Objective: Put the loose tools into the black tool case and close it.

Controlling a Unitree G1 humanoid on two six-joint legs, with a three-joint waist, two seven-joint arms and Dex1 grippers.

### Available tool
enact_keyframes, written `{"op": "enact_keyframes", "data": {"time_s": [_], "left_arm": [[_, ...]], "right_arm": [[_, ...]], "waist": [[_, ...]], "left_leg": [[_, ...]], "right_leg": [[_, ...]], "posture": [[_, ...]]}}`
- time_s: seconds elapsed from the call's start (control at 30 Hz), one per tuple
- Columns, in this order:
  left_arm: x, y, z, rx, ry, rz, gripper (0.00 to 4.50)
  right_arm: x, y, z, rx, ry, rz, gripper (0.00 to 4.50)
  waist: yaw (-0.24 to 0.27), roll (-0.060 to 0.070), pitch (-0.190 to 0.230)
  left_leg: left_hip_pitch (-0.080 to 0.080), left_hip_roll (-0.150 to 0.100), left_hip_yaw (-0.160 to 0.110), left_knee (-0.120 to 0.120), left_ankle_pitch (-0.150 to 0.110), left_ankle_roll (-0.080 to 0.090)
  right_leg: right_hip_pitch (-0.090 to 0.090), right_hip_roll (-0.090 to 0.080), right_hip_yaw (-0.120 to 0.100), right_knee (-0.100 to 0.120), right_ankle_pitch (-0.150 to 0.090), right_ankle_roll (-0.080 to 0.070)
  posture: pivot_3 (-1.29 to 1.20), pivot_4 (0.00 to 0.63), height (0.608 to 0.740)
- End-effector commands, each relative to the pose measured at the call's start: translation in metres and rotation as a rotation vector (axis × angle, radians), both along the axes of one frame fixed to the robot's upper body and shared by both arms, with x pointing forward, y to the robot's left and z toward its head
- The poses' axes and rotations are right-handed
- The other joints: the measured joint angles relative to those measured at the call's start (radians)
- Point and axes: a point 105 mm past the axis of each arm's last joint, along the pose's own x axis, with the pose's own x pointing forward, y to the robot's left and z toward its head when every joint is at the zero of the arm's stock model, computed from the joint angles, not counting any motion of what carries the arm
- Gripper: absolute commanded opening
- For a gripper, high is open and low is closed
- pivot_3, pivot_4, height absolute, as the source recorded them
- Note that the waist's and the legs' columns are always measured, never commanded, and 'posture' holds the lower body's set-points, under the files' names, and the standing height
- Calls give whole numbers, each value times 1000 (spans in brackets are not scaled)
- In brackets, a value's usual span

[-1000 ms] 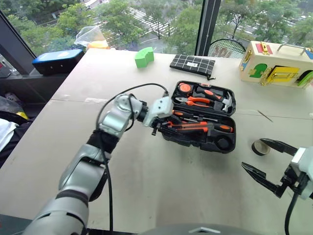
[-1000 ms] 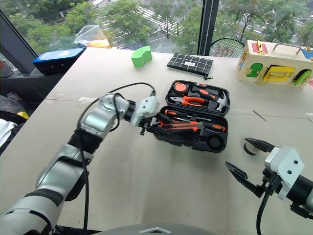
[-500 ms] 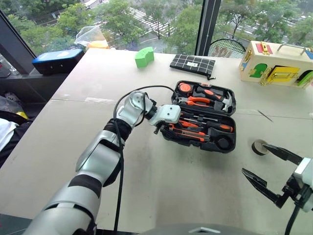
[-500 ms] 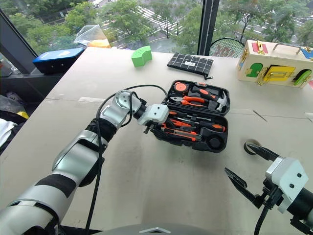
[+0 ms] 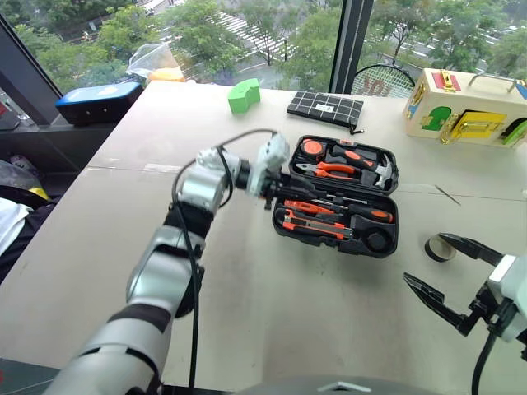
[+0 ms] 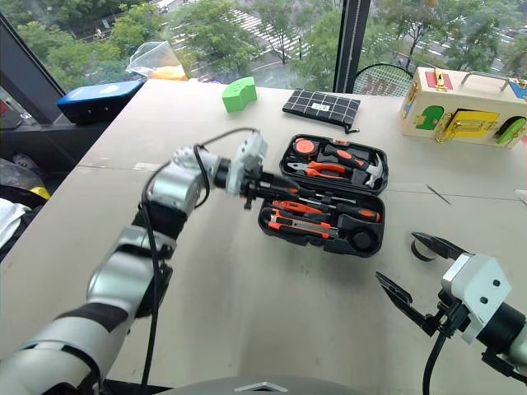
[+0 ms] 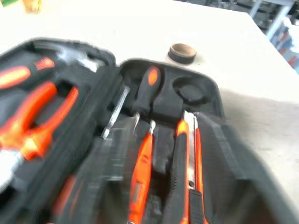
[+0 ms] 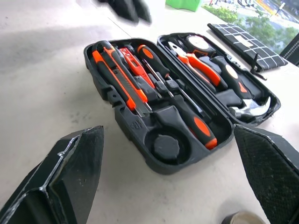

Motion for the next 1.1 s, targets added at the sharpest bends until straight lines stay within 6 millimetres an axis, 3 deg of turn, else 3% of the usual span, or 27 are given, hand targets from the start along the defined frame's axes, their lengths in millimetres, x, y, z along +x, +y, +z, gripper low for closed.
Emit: {"op": "enact_keyframes", "data": {"time_s": [0.03,0.2,0.3,0.47,0.77,0.93,1.1], "left_arm": [[-8,-3,-19,116,-54,11,91],[-20,-12,-61,234,-95,2,91],[-27,-23,-66,229,-119,-38,91],[-29,-24,-77,240,-115,-39,91],[-25,7,-98,229,-64,68,91],[-27,-5,-99,232,-127,14,91],[-31,-19,-102,197,-146,-32,91]], "right_arm": [[1,1,3,-11,-20,17,4500],[3,-1,4,-21,-14,25,4500],[4,-1,4,-27,-13,22,4500],[8,-3,0,-31,1,-7,4500],[21,-6,-8,-41,32,-45,4500],[28,-6,-7,-37,34,-21,4500],[25,6,-1,-1,30,74,4500]], "waist": [[1,0,0],[4,1,-4],[8,2,-6],[7,2,-9],[0,8,-23],[-5,11,-27],[5,11,-28]], "left_leg": [[0,0,0,0,0,0],[1,-1,1,1,0,0],[3,-1,1,1,0,0],[3,-2,0,1,0,0],[4,-3,-1,1,0,0],[5,-3,0,1,0,0],[4,-3,-1,1,0,0]], "right_leg": [[0,0,0,0,0,0],[2,-1,1,0,0,0],[4,-1,1,-1,0,0],[5,-1,2,-1,0,0],[5,-1,3,-1,-1,1],[5,-1,4,0,-1,1],[5,-1,4,0,-1,1]], "posture": [[0,150,740],[0,150,740],[0,150,740],[0,150,740],[0,150,740],[0,150,740],[0,150,740]]}}
